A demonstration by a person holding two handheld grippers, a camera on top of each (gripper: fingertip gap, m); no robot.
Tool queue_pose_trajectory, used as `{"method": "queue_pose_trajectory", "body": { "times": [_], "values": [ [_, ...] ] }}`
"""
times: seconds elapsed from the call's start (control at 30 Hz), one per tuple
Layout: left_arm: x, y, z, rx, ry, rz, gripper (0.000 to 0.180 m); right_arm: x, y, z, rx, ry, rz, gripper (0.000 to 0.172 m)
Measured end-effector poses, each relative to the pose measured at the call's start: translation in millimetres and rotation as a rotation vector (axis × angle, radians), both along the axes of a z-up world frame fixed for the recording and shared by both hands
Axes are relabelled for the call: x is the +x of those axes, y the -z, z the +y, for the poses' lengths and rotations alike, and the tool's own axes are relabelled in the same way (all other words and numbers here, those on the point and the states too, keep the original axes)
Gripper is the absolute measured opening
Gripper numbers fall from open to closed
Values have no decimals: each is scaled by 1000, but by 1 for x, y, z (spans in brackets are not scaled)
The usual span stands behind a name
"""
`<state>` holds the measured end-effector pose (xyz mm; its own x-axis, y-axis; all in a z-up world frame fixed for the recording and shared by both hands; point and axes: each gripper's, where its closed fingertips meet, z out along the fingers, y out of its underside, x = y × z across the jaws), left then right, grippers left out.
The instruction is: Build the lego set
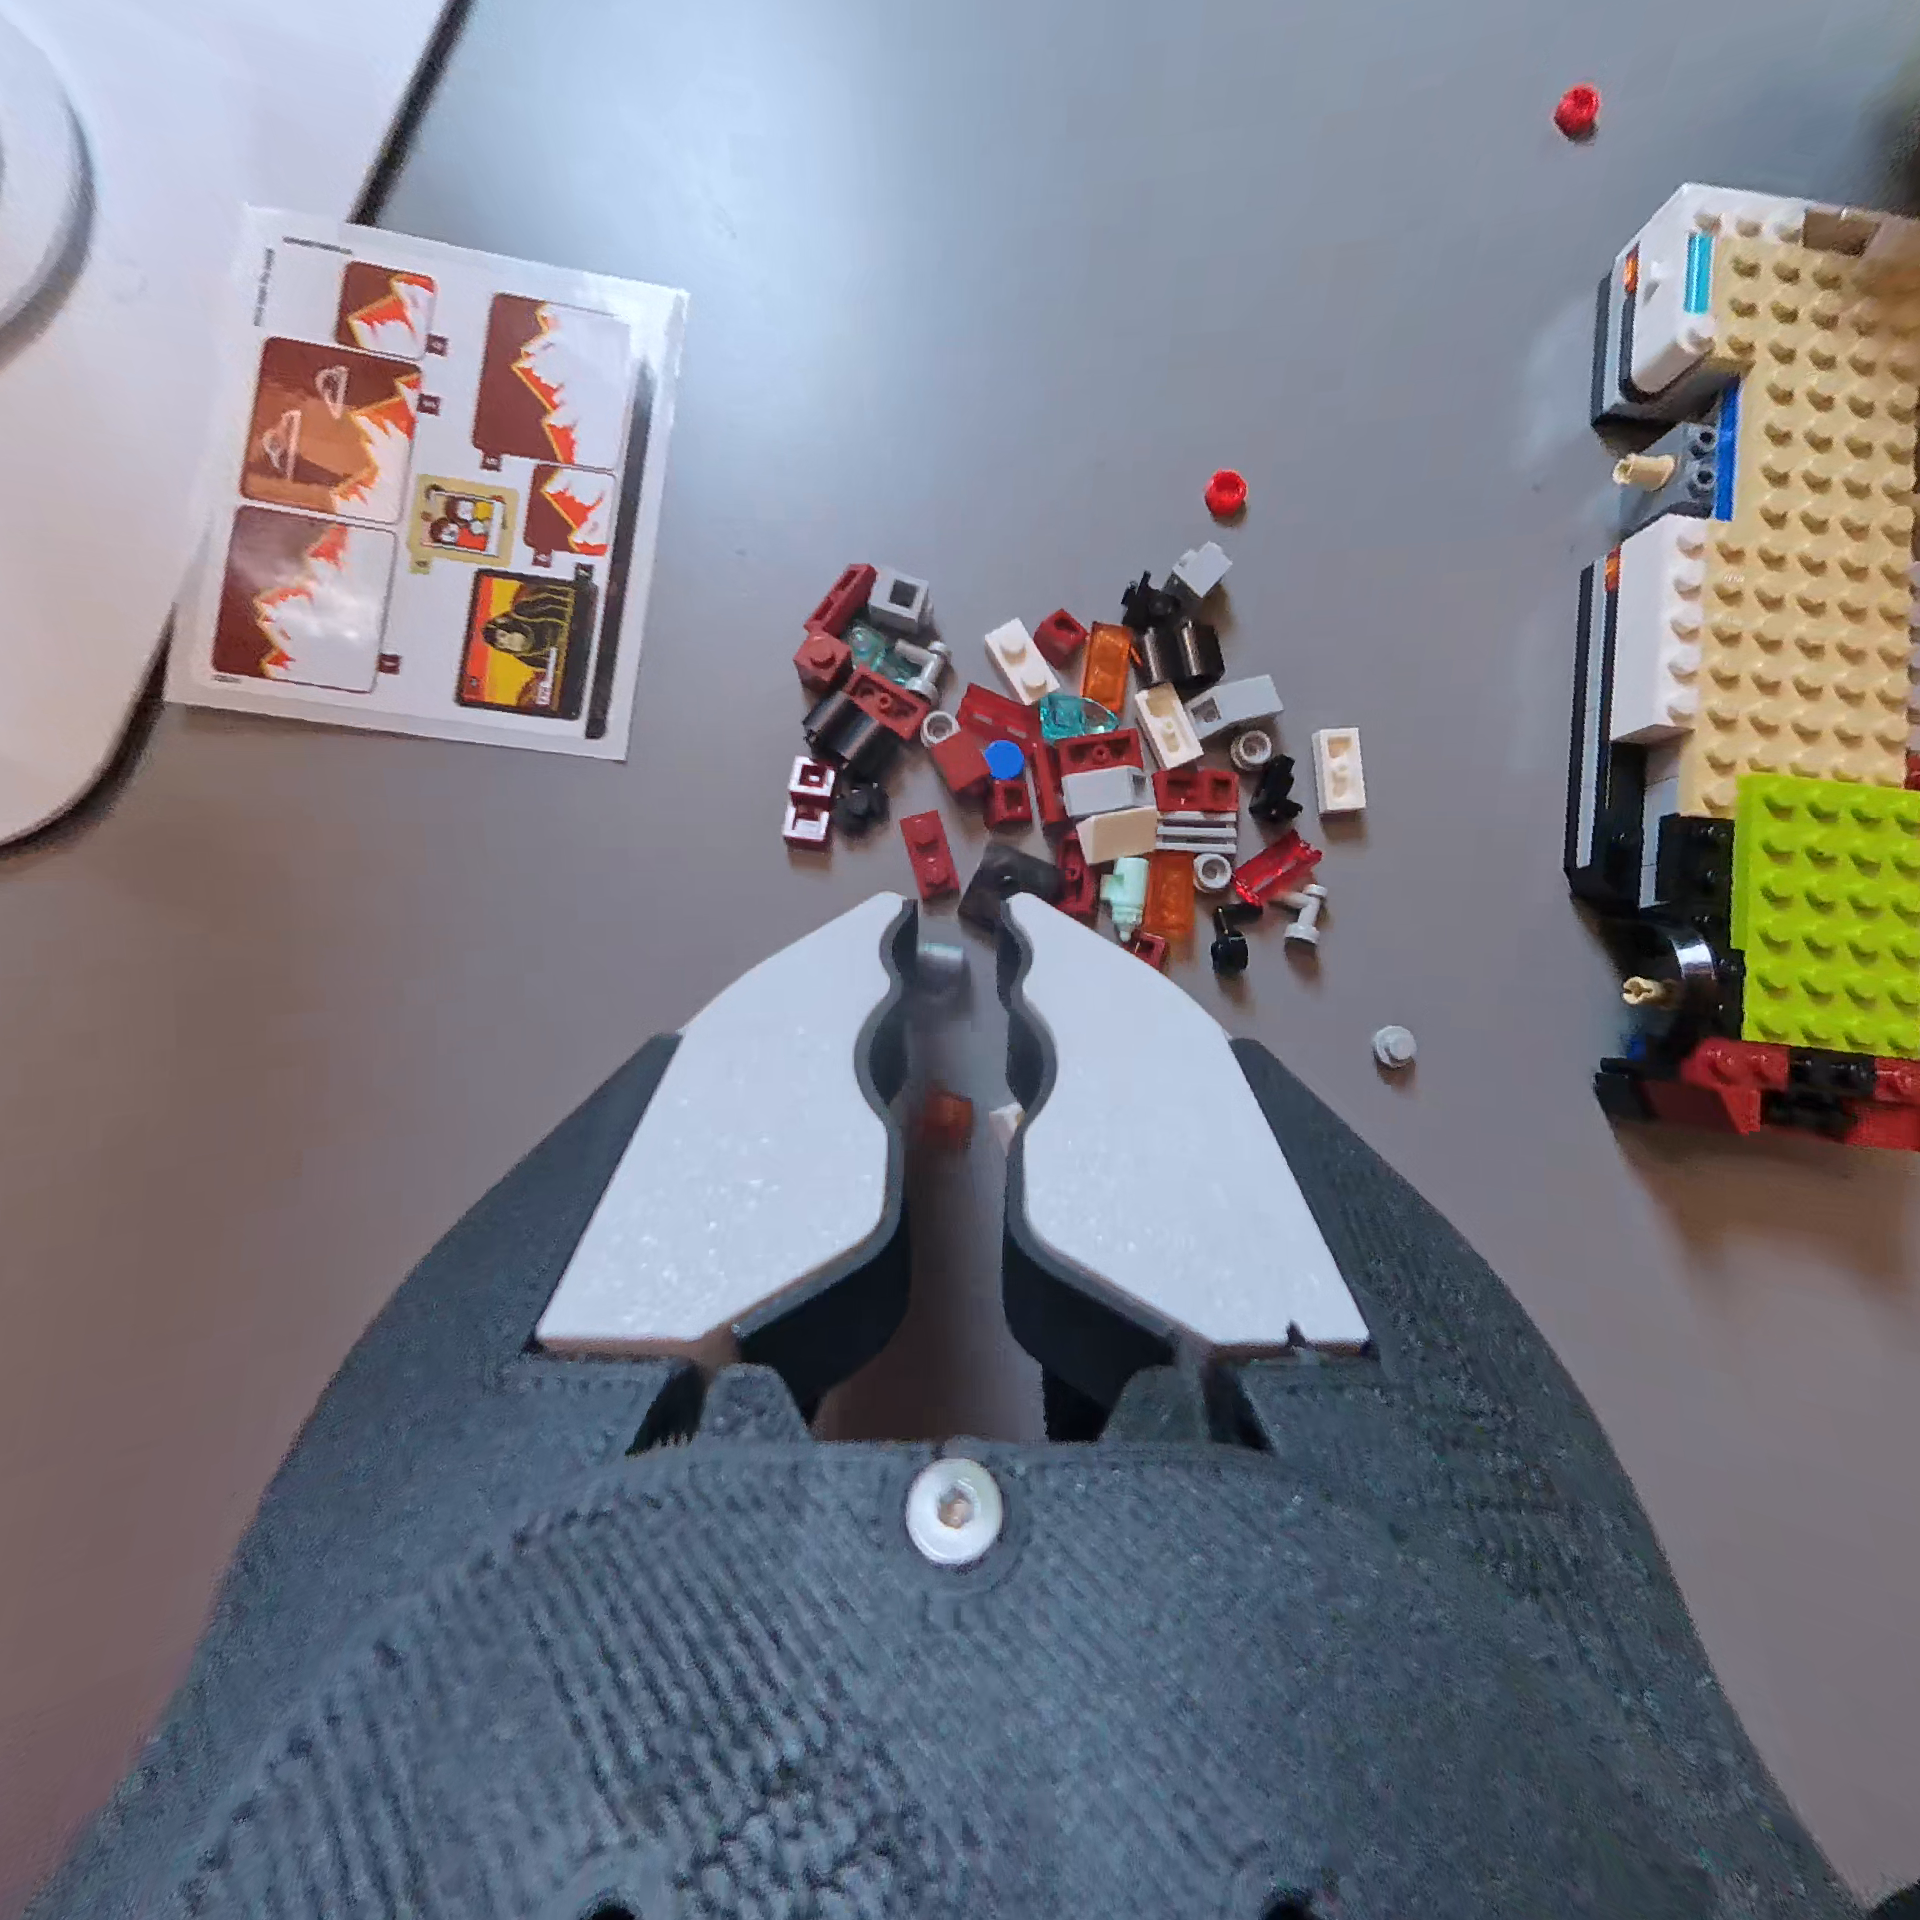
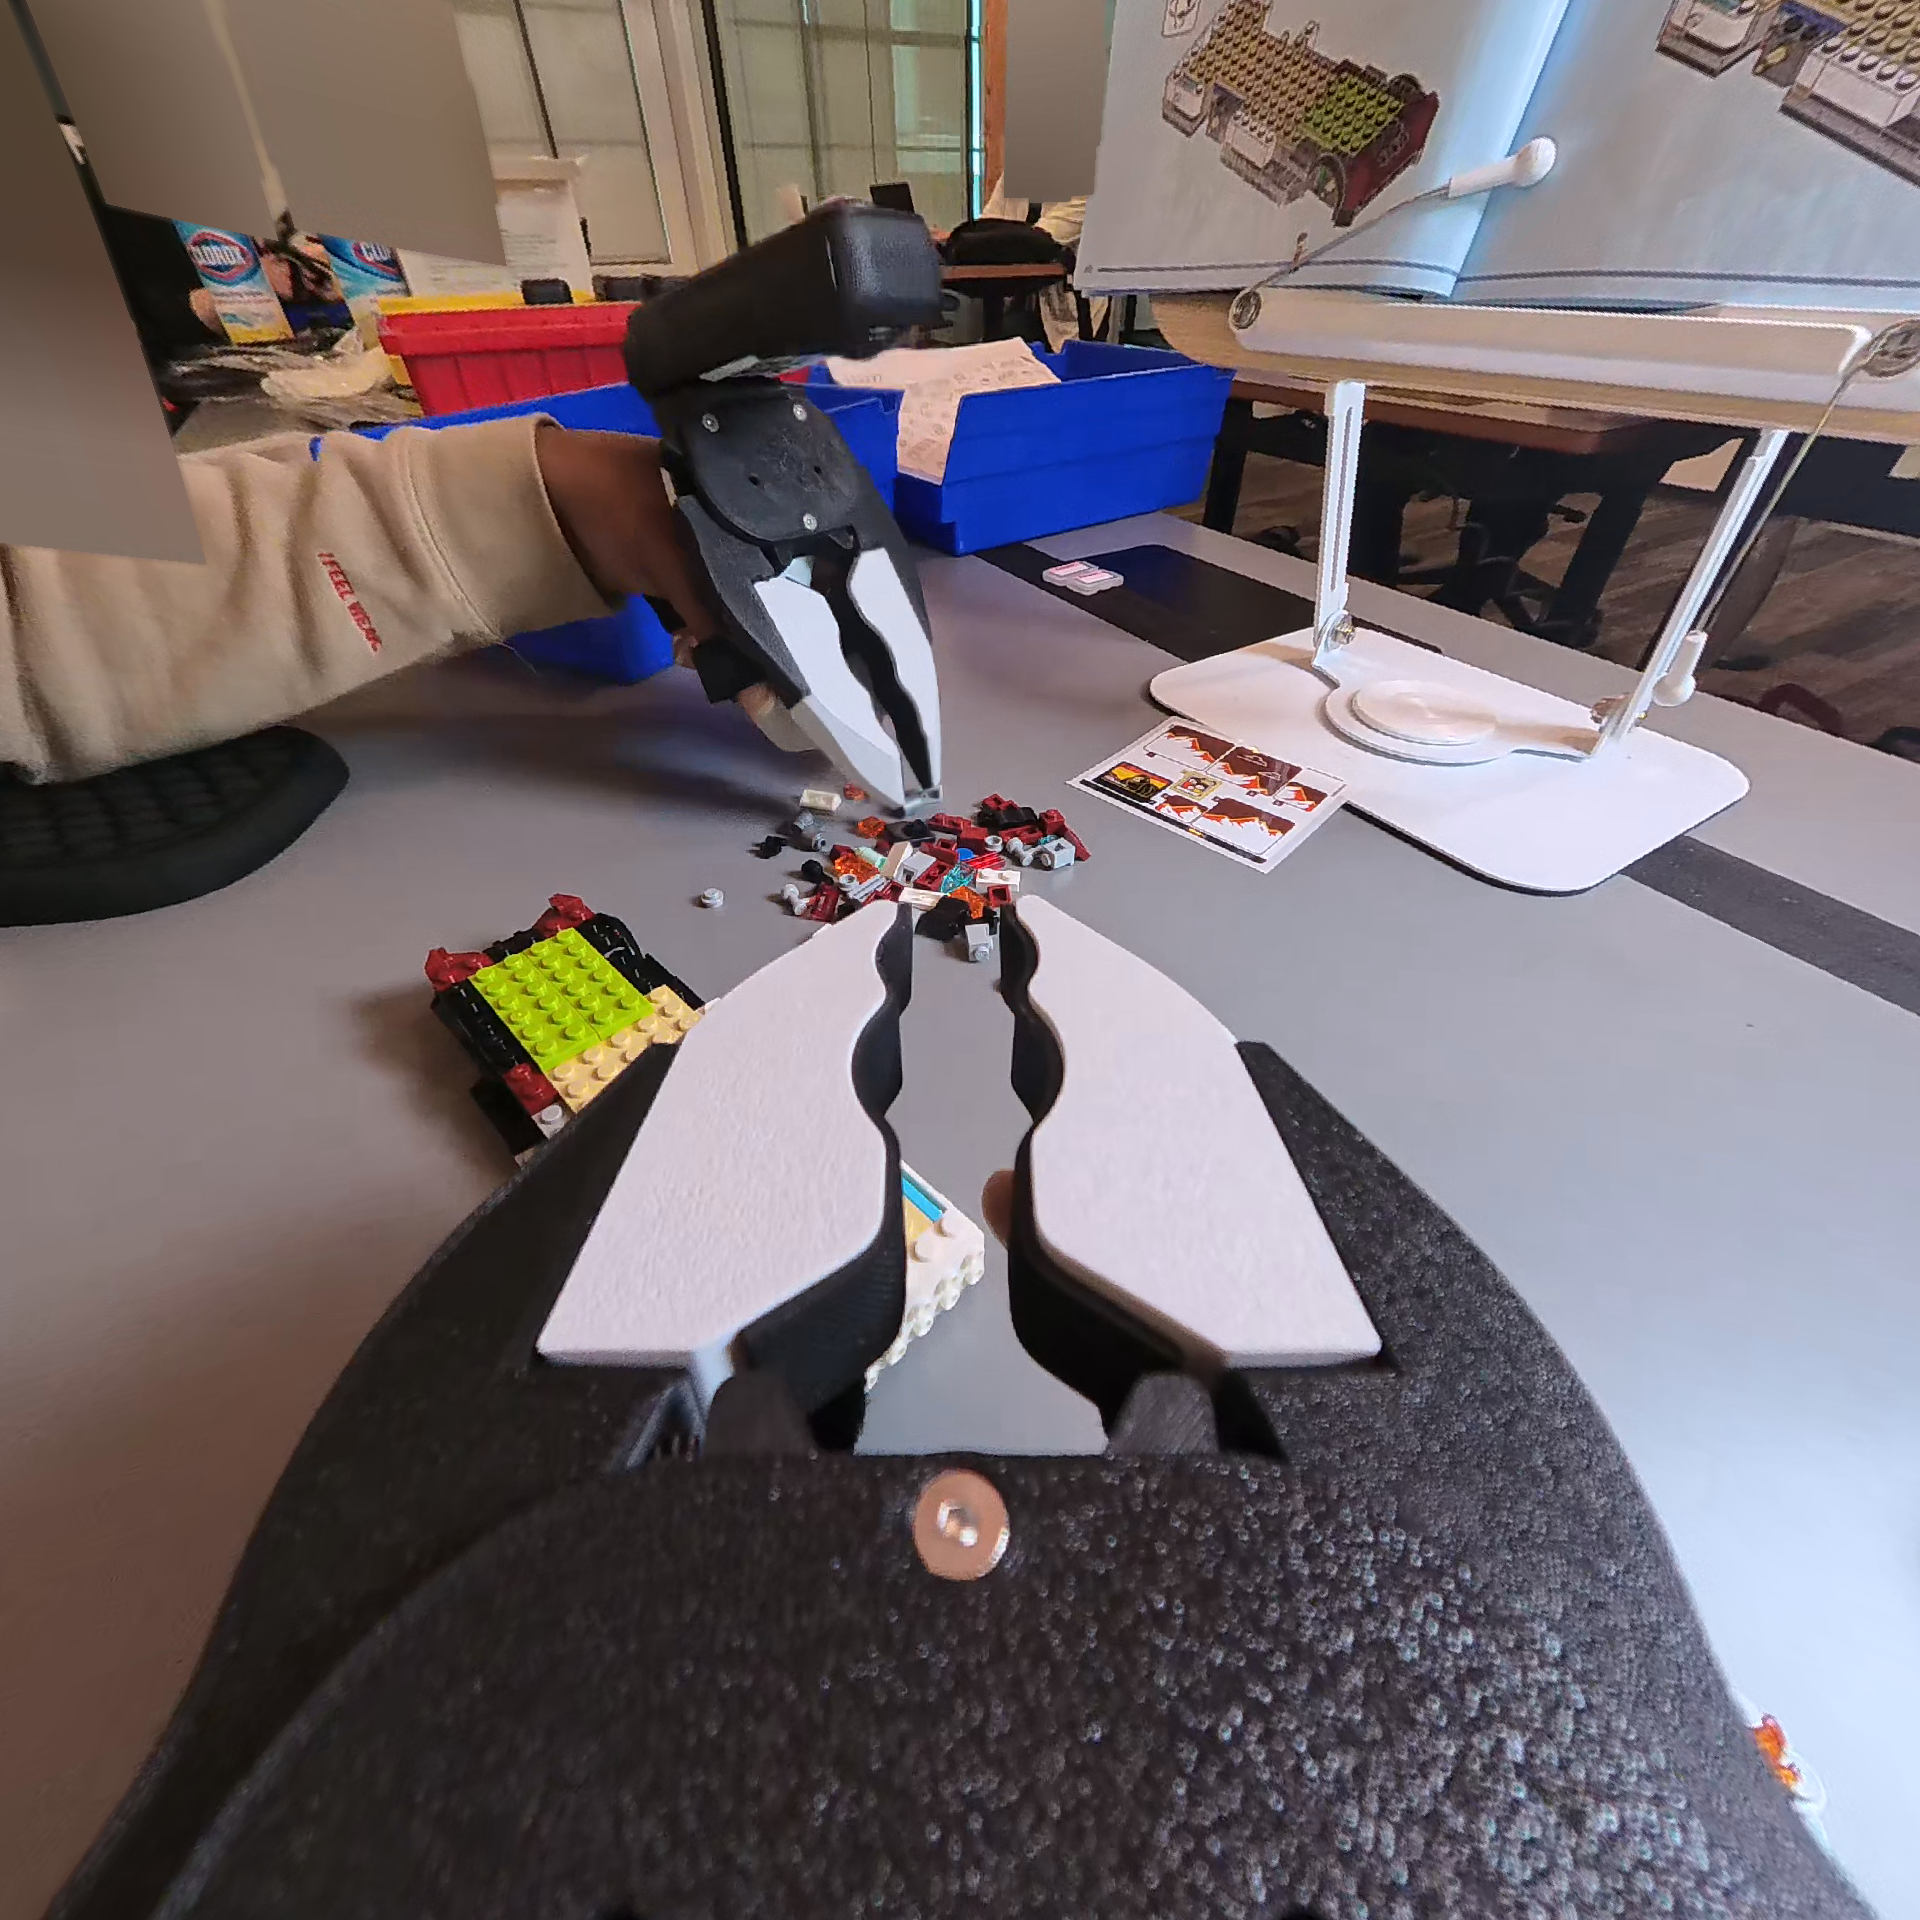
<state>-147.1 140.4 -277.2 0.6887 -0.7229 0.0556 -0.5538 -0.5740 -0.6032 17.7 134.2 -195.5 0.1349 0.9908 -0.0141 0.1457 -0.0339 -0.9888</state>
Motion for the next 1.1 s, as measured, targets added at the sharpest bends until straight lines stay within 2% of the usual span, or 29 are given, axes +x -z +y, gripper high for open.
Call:
{"method": "queue_pose_trajectory", "body": {
  "times": [0.2, 0.43, 0.57, 0.8, 1.1],
  "values": [
    [-4, 6, 16, 14, -57, -6, 14, 0, 2, 0, -1, -2, -8, 16],
    [10, 6, 10, 1, -21, -16, 22, -1, 3, -1, -6, -4, -13, 16],
    [12, 1, 9, -5, -26, -56, 21, 0, 3, 0, -5, -3, -10, 16],
    [11, 11, 11, -7, -31, 0, 19, 0, 4, 0, -6, -4, -17, 16],
    [8, 11, 7, -35, -53, -6, 19, 0, 5, 0, -7, -6, -19, 16]
  ]
}}
